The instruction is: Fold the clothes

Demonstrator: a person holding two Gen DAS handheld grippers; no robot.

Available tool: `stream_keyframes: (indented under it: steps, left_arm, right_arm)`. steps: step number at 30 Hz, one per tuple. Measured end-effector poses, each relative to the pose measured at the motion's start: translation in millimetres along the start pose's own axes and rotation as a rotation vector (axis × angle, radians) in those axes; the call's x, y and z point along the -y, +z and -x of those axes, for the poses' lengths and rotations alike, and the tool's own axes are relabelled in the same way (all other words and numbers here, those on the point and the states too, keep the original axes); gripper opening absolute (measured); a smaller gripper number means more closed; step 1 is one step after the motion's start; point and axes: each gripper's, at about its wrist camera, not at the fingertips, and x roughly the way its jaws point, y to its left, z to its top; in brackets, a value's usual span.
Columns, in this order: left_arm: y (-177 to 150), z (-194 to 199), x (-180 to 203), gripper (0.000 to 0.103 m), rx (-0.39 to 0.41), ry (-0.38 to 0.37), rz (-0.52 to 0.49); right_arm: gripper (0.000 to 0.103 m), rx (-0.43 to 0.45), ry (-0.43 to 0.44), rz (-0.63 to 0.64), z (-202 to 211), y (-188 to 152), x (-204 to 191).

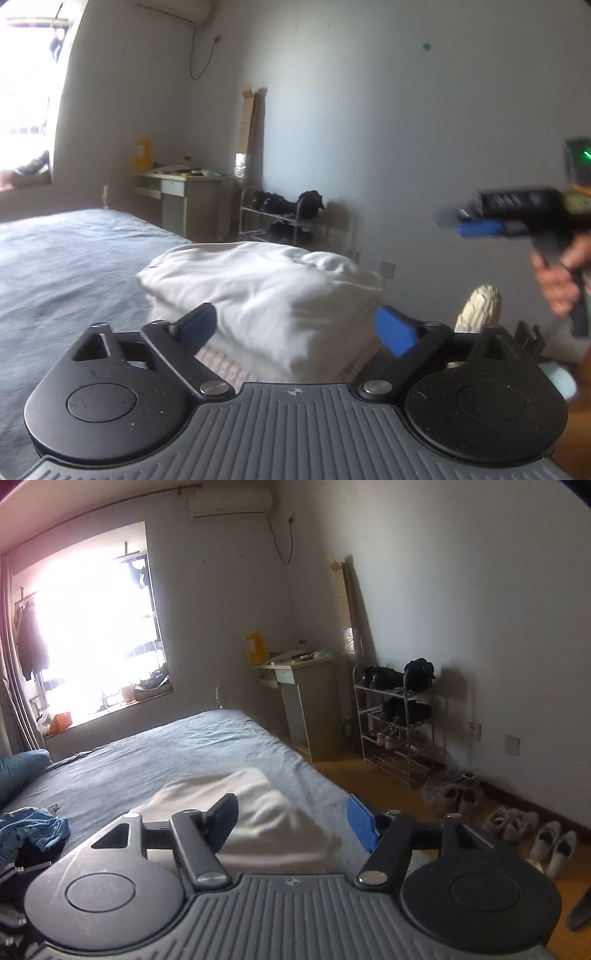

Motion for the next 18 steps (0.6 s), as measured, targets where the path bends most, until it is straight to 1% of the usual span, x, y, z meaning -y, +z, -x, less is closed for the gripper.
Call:
stream_keyframes:
  steps: [1, 3, 5, 6, 8, 9, 10, 14, 16, 18]
  left_arm:
    - [-5, 15, 5, 0.102, 0.001, 0.020, -0.012]
    - [-15, 43, 12, 0.103, -0.012, 0.059, -0.018]
    - [-26, 67, 17, 0.103, -0.035, 0.098, -0.010]
    - [-32, 77, 19, 0.103, -0.054, 0.117, 0.015]
    - [-43, 95, 20, 0.103, -0.088, 0.147, 0.084]
    - [-48, 101, 19, 0.103, -0.099, 0.160, 0.115]
    - [-52, 108, 16, 0.103, -0.107, 0.178, 0.140]
    - [-63, 131, 5, 0.103, -0.125, 0.256, 0.235]
    - [-66, 141, 0, 0.103, -0.134, 0.276, 0.272]
    - [-69, 151, 0, 0.103, -0.136, 0.294, 0.293]
  right_arm:
    - [0.070, -0.012, 0.010, -0.004, 17, -18, -4]
    - [0.073, -0.035, 0.030, -0.012, 50, -53, -13]
    - [0.081, -0.018, 0.032, 0.016, 78, -84, -34]
    - [0.084, -0.007, 0.025, 0.036, 88, -95, -44]
    - [0.098, 0.002, 0.029, 0.055, 107, -114, -69]
    - [0.101, 0.008, 0.037, 0.056, 115, -121, -78]
    - [0.103, 0.018, 0.038, 0.058, 120, -127, -87]
    - [0.103, 0.053, 0.031, 0.084, 137, -147, -119]
    - [0.103, 0.052, 0.020, 0.085, 139, -153, -132]
    - [0.103, 0.032, 0.023, 0.074, 139, -158, -138]
